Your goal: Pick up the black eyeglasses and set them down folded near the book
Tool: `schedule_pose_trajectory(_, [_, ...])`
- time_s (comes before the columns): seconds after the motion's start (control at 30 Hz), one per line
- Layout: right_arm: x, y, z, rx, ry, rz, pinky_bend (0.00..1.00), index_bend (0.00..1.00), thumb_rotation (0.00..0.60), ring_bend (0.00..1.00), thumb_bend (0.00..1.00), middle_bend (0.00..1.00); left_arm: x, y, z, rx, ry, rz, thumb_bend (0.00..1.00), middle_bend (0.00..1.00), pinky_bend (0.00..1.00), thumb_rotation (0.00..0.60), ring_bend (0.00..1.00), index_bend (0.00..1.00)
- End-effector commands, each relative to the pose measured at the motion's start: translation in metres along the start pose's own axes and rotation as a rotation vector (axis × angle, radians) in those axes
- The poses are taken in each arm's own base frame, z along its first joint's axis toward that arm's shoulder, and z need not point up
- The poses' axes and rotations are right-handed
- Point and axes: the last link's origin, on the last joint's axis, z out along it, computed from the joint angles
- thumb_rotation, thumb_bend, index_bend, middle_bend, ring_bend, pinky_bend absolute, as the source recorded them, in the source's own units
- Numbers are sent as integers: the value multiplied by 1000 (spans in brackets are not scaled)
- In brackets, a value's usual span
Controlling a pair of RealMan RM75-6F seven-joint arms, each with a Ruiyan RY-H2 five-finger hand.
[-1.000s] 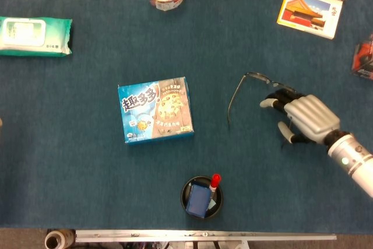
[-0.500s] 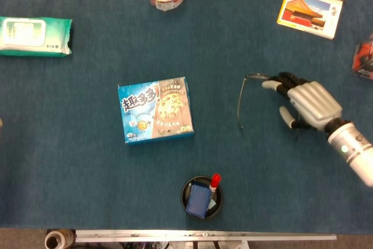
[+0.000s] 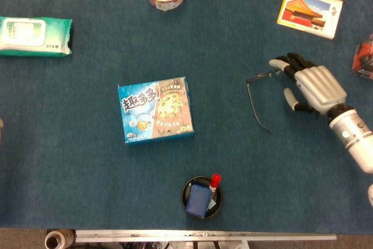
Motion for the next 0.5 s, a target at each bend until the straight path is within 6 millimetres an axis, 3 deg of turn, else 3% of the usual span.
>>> schedule_pose_trajectory(0.03, [-1, -2, 0, 11, -3, 2, 222, 148, 600, 59, 542, 134, 0, 0, 0, 1, 0, 0, 485, 447, 458, 600, 370, 523])
schedule_pose_trajectory(0.27, [-7, -10, -13, 53, -33, -27, 221, 148, 600, 59, 542, 134, 0, 0, 0, 0, -1, -2, 484, 448, 458, 600, 369, 523])
schedule_pose_trajectory(0.5, [-10, -30, -31, 145, 2, -166, 221, 148, 600, 59, 542, 162, 0, 0, 0, -1, -4, 2, 485, 447, 458, 600, 369, 523])
